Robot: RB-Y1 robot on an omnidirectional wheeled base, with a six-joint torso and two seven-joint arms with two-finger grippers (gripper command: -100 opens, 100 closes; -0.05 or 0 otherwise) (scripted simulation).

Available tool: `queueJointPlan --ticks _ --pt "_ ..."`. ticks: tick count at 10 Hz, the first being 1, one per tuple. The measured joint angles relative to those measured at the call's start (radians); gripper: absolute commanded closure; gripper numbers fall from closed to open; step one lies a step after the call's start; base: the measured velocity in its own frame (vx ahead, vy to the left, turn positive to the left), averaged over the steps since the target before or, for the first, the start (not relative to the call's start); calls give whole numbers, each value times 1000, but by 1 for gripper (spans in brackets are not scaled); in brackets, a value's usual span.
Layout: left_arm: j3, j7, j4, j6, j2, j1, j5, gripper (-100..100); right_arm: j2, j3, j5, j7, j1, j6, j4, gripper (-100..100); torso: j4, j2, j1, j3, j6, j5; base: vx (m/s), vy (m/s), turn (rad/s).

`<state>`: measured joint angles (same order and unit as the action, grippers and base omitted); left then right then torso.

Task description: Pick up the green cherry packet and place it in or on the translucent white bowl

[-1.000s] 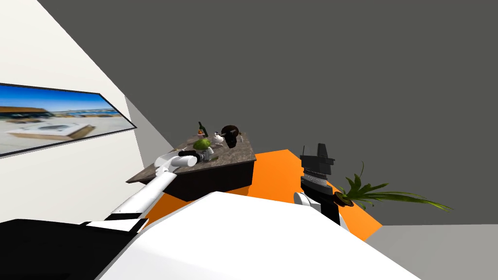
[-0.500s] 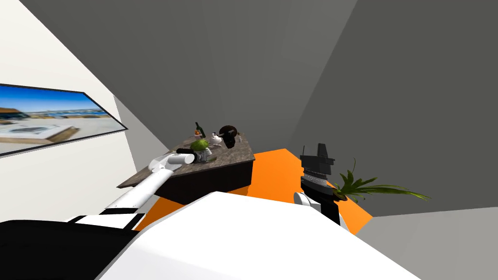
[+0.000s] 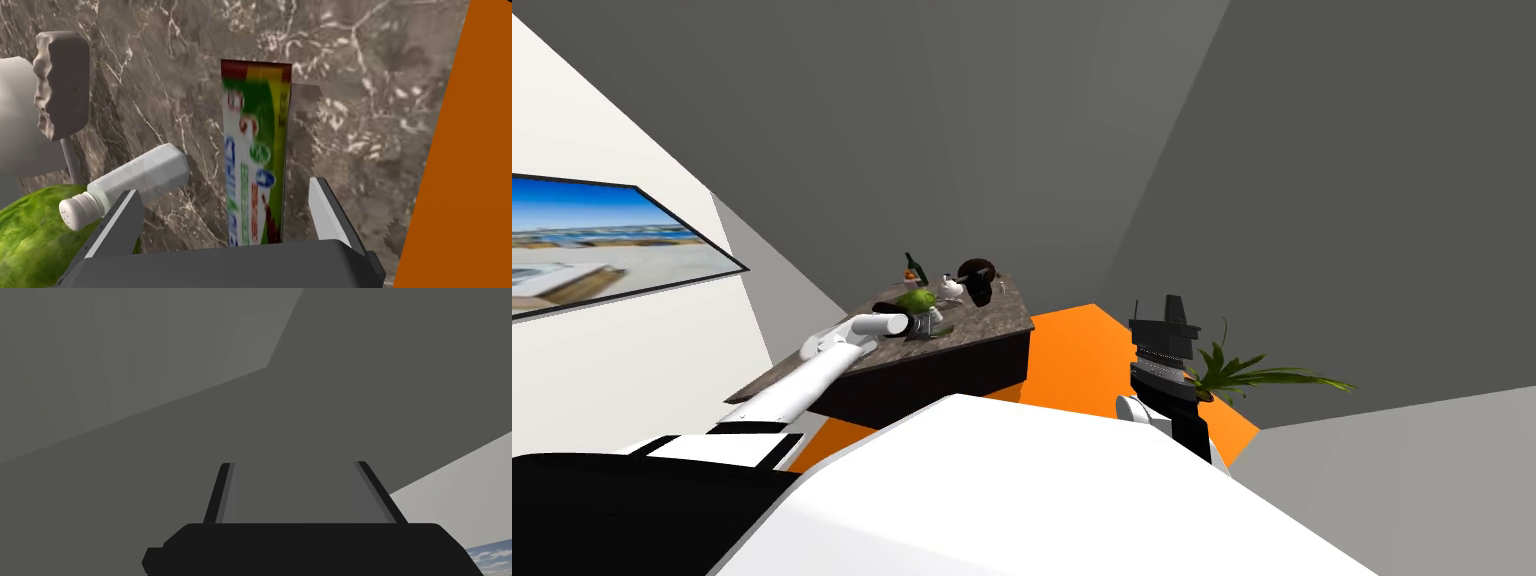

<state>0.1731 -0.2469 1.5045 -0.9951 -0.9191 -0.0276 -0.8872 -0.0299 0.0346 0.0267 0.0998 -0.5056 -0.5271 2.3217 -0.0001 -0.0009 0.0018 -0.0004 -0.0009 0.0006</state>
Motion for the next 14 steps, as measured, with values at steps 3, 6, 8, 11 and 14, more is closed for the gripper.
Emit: queueJointPlan --ticks 3,6,8,11,14 --pt "-22 -7 -46 -72 -39 18 -40 -100 0 0 0 0 0 0 0 0 0 -1 1 0 0 0 17 33 -95" --pt "-34 -19 -66 -146 -74 17 -75 -100 0 0 0 0 0 0 0 0 0 -1 1 -1 0 0 22 35 -110" --pt "-48 -12 -107 -190 -98 29 -106 -100 0 0 0 0 0 0 0 0 0 -1 1 -1 0 0 19 39 -99" --pt "-69 -22 -144 -264 -133 33 -147 -100 0 0 0 0 0 0 0 0 0 -2 1 -1 0 0 28 36 -81" --pt "-90 -28 -179 -325 -155 40 -177 -100 0 0 0 0 0 0 0 0 0 -1 1 -1 0 0 26 46 -100"
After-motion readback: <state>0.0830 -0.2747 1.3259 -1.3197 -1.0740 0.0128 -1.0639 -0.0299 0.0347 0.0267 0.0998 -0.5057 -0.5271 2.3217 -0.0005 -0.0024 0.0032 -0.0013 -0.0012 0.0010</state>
